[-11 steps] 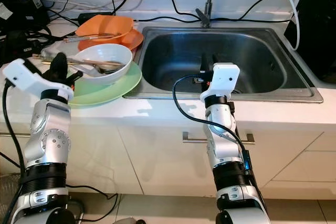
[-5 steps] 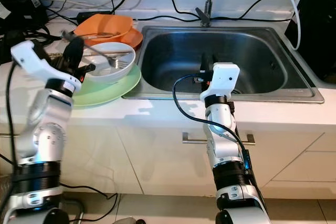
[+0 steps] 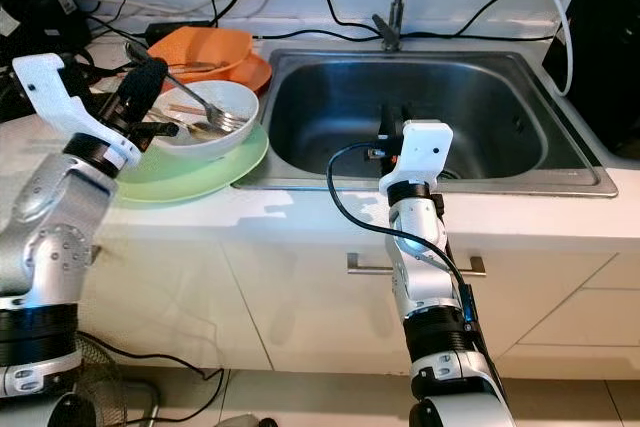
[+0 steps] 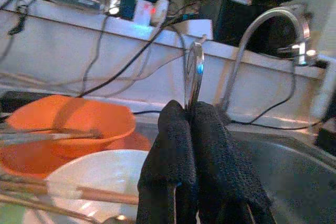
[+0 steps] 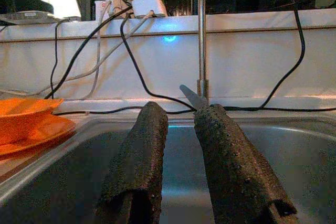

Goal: Kitchen organization

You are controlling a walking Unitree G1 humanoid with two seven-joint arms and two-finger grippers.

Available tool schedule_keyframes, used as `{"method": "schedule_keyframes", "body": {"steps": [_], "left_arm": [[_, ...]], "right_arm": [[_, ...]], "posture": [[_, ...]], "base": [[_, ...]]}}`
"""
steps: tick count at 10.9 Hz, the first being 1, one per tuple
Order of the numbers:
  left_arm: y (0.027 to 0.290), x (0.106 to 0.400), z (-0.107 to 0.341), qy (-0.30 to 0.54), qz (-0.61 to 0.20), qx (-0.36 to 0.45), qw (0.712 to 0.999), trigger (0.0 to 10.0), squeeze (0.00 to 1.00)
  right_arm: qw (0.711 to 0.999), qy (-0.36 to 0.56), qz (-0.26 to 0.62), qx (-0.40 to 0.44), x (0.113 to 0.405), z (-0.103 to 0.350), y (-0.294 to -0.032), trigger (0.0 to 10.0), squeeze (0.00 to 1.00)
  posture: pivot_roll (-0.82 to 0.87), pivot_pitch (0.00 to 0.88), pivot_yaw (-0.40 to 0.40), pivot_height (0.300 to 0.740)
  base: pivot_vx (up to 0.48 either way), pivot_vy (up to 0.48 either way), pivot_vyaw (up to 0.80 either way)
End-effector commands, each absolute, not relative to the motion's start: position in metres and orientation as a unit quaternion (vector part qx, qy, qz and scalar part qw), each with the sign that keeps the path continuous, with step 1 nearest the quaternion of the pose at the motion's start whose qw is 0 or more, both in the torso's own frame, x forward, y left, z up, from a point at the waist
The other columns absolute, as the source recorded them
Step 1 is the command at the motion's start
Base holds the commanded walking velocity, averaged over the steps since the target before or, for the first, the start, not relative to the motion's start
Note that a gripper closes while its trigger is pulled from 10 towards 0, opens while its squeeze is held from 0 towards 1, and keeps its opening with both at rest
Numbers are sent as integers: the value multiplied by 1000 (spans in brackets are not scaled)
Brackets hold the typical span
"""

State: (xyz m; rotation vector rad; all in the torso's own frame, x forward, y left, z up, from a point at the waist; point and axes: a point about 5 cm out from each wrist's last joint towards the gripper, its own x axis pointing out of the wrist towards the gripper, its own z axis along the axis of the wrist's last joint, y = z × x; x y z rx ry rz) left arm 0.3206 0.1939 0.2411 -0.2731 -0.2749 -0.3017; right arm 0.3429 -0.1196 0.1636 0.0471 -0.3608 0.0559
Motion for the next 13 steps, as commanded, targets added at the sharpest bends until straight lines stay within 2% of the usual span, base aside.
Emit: {"method": "schedule_keyframes", "body": {"steps": [1, 4, 6, 8, 9, 10, 11, 13], "left_arm": [[194, 316, 267, -180, -168, -137, 959, 10000, 0], [200, 309, 301, -261, -162, -178, 935, 10000, 0], [197, 311, 301, -274, -159, -218, 923, 10000, 0], [163, 321, 280, -240, -187, -265, 915, 10000, 0], [139, 327, 270, -221, -205, -293, 907, 10000, 0], [128, 331, 261, -205, -209, -299, 908, 10000, 0], [110, 336, 246, -177, -219, -296, 913, 10000, 0], [97, 339, 236, -157, -239, -259, 923, 10000, 0]], "right_arm": [[983, -177, 41, 22, 346, 166, -114, 10000, 0], [983, -175, 43, 24, 346, 166, -113, 10000, 0], [983, -176, 44, 25, 347, 166, -111, 10000, 0], [983, -178, 46, 27, 347, 167, -110, 10000, 0], [982, -179, 46, 26, 347, 167, -112, 10000, 329], [982, -179, 45, 26, 347, 167, -113, 10000, 922], [982, -184, 44, 20, 347, 169, -116, 10000, 1000], [980, -190, 60, -12, 346, 170, -123, 10000, 1000]], "posture": [[120, 0, 54, 740], [122, 0, 55, 740], [123, 0, 58, 740], [116, 0, 61, 740], [108, 0, 66, 740], [105, 0, 69, 740], [90, 0, 79, 740], [68, 0, 88, 740]], "base": [[0, 0, 0], [0, 0, 0], [0, 0, 0], [0, 0, 0], [0, 0, 0], [0, 0, 0], [0, 0, 0], [0, 0, 0]]}}
